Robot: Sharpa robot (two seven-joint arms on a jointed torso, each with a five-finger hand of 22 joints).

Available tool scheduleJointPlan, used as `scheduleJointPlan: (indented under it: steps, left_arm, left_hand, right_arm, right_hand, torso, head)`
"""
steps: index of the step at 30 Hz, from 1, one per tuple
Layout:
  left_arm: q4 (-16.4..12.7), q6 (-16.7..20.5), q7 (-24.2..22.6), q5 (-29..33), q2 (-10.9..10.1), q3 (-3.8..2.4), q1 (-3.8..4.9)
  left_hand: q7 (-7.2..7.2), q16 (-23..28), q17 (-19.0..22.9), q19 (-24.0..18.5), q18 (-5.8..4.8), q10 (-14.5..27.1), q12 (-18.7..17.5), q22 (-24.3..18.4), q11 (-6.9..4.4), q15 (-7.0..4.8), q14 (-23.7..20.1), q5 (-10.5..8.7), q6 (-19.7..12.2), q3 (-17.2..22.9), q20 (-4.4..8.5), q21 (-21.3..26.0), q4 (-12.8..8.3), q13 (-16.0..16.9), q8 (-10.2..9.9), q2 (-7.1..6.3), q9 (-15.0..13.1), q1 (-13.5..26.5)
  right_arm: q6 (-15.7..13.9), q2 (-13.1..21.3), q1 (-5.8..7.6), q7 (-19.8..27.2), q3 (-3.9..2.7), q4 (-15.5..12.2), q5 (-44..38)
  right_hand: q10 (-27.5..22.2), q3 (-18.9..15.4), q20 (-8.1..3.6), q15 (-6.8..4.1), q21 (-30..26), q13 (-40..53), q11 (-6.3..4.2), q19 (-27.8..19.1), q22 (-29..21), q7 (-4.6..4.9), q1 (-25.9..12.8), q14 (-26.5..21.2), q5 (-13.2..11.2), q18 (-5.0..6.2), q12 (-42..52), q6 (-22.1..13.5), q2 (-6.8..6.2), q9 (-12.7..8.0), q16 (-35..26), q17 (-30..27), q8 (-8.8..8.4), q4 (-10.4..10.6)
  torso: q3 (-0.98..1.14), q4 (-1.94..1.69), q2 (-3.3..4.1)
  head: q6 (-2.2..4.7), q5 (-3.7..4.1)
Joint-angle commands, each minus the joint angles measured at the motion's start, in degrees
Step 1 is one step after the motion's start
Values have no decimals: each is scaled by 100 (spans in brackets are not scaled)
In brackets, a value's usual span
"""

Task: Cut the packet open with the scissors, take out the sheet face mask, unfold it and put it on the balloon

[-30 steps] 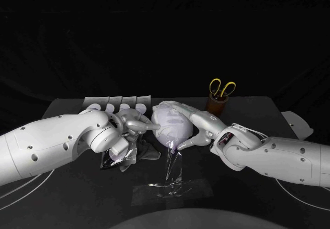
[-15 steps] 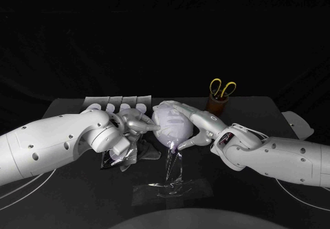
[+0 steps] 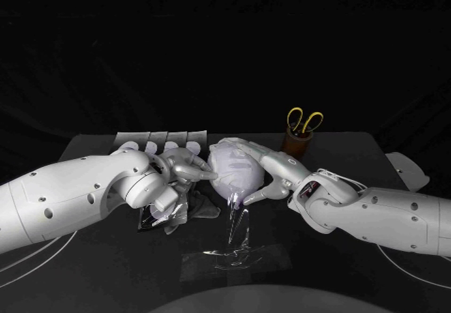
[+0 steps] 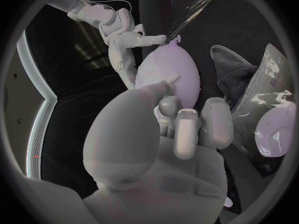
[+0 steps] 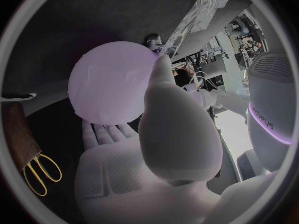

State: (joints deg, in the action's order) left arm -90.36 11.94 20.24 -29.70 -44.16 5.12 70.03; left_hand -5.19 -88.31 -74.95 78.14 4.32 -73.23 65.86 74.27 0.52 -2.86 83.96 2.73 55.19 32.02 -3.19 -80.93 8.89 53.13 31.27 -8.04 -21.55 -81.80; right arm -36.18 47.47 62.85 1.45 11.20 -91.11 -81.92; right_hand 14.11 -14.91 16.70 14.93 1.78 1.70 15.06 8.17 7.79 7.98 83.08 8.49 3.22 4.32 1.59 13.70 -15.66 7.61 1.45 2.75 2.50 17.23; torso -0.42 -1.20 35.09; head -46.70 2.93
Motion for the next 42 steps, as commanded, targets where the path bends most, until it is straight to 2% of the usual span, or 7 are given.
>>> scheduleJointPlan:
  steps: [1,12,21,34,39,42]
  left_arm:
    - [-9,105,-110,129,-13,-7,3]
    - [-6,60,-62,276,-173,-7,-3]
    - [-18,-72,19,359,-317,-7,-19]
    - [8,-89,97,571,-421,-5,-24]
    - [9,-163,157,697,-458,4,-27]
    - [9,-241,200,789,-467,32,-52]
  left_hand:
    - [8,-20,-1126,49,-50,-52,22,28,0,-4,504,13,-46,462,7,-23,-375,17,53,-33,-327,115]
    - [18,-22,-1132,55,-52,-90,45,44,-11,-12,506,13,-64,702,12,-32,-488,61,129,-84,-418,279]
    - [22,-25,-1138,53,-52,-102,55,43,-13,-15,508,12,-64,748,13,-31,-515,79,146,-100,-437,323]
    - [26,-27,-1144,61,-55,-109,58,55,-16,-16,509,12,-64,772,13,-38,-527,83,155,-104,-448,353]
    - [30,-32,-1156,64,-56,-117,62,61,-18,-17,512,11,-66,788,13,-40,-531,89,163,-107,-457,387]
    - [32,-33,-1160,67,-57,-121,64,65,-19,-17,513,11,-67,793,13,-42,-532,92,165,-108,-460,398]
  right_arm:
    - [235,-10,-26,-18,20,-6,-33]
    - [236,-2,-26,-20,20,-6,-34]
    - [232,-4,-26,-19,20,-4,-37]
    - [228,-6,-26,-20,20,0,-40]
    - [228,-6,-26,-21,20,4,-41]
    - [227,-9,-26,-20,20,4,-42]
  right_hand:
    - [17,-7,19,30,-2,6,32,24,-7,906,-23,-12,19,2,15,54,-1,7,-9,-7,31,13]
    - [17,-7,19,30,-2,6,32,24,-7,906,-23,-12,19,2,15,54,-1,7,-9,-7,31,13]
    - [17,-7,19,30,-2,6,32,24,-7,906,-23,-12,19,2,15,54,-1,7,-9,-7,31,13]
    - [17,-7,19,30,-2,6,32,24,-7,906,-23,-12,19,2,15,54,-1,7,-9,-7,31,13]
    - [17,-7,19,30,-2,6,32,24,-7,906,-23,-12,19,2,15,54,-1,7,-9,-7,31,13]
    - [17,-7,19,30,-2,6,32,24,-7,906,-23,-12,19,2,15,54,-1,7,-9,-7,31,13]
  torso:
    - [-2,-1,1]
    - [-6,-5,0]
    - [-2,-7,1]
    - [2,0,-2]
    - [1,0,-1]
    - [-2,-3,0]
  head:
    - [7,0]
    - [14,6]
    - [23,-3]
    - [28,-17]
    - [29,-23]
    - [34,-21]
